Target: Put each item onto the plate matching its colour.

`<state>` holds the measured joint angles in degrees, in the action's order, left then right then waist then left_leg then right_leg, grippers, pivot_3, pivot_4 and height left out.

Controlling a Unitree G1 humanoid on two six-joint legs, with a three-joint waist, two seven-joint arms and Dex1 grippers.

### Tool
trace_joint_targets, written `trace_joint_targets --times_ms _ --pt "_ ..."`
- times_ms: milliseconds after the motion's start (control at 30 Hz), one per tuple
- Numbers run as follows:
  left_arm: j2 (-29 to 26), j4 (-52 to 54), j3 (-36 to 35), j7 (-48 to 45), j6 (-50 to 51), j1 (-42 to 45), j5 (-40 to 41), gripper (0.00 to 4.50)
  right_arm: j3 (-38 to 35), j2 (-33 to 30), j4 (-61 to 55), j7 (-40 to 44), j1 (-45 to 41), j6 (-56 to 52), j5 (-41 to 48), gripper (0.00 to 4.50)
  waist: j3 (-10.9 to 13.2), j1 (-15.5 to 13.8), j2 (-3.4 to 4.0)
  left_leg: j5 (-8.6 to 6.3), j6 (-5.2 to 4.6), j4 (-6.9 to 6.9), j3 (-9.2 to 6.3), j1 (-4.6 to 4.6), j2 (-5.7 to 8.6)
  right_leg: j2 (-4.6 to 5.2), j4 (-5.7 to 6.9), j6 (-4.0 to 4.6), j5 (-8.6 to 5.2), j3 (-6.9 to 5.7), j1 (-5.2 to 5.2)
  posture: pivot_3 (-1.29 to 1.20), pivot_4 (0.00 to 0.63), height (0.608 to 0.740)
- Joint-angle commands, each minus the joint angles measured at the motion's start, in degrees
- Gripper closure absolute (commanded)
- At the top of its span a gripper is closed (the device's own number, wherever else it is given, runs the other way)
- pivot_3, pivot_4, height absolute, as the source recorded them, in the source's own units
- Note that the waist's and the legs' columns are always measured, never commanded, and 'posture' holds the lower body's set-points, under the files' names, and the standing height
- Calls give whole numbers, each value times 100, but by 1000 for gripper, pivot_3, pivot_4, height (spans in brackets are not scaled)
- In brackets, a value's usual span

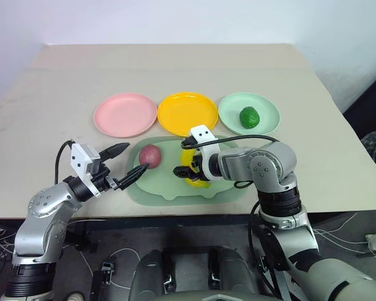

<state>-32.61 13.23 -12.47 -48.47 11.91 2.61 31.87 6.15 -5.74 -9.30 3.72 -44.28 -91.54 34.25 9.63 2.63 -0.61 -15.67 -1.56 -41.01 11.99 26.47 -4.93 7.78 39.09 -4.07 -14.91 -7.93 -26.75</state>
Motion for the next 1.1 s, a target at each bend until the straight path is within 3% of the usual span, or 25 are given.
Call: trace_joint_targets --times_ms 33,133,333,467,533,800,933,1100 --pt "-55 122 -84 -33 -57 70 26 0 162 -41 53 -56 76 -96 243 1966 0 -1 0 0 0 0 0 0 0 0 0 0 0 0 0 0 150 695" --pt "-52 118 -89 -39 -60 73 26 0 142 -118 67 -85 53 -96 319 2887 -1 -3 -1 0 0 0 0 0 0 0 0 0 0 0 0 0 150 695" --pt "-65 141 -111 -41 -54 53 28 0 -177 -264 -87 -42 -101 -96 344 2894 0 -16 -1 0 -1 0 -1 2 -1 1 -3 0 0 0 0 0 150 695" --pt "-59 214 -149 2 -23 12 63 0 -1054 -433 -518 763 -745 -96 970 2894 5 -16 2 0 -2 0 -2 12 -1 2 -5 0 0 0 -9 0 150 695" --pt "-59 209 -157 -8 -40 -14 58 0 -1116 -498 -149 849 -1094 164 811 2894 4 -8 2 1 -3 0 -2 14 0 1 -4 0 1 1 -13 0 150 695" --pt "-13 178 -168 14 -109 -56 25 0 -587 -521 2435 1259 -2103 1892 -322 2894 4 -13 1 2 -3 5 11 11 3 -2 -4 0 0 2 -13 0 150 695" --pt "45 256 -163 85 -137 -142 9 0 -317 -291 4848 1517 -2933 3603 -1181 2894 5 15 2 3 -2 4 26 20 4 -3 2 -1 1 8 -29 0 150 695" --pt "114 380 -189 154 -190 -361 6 0 -462 -17 6690 1717 -3539 4830 -1636 2894 5 77 2 6 2 7 31 24 2 -6 2 -2 -1 8 -33 0 150 695"
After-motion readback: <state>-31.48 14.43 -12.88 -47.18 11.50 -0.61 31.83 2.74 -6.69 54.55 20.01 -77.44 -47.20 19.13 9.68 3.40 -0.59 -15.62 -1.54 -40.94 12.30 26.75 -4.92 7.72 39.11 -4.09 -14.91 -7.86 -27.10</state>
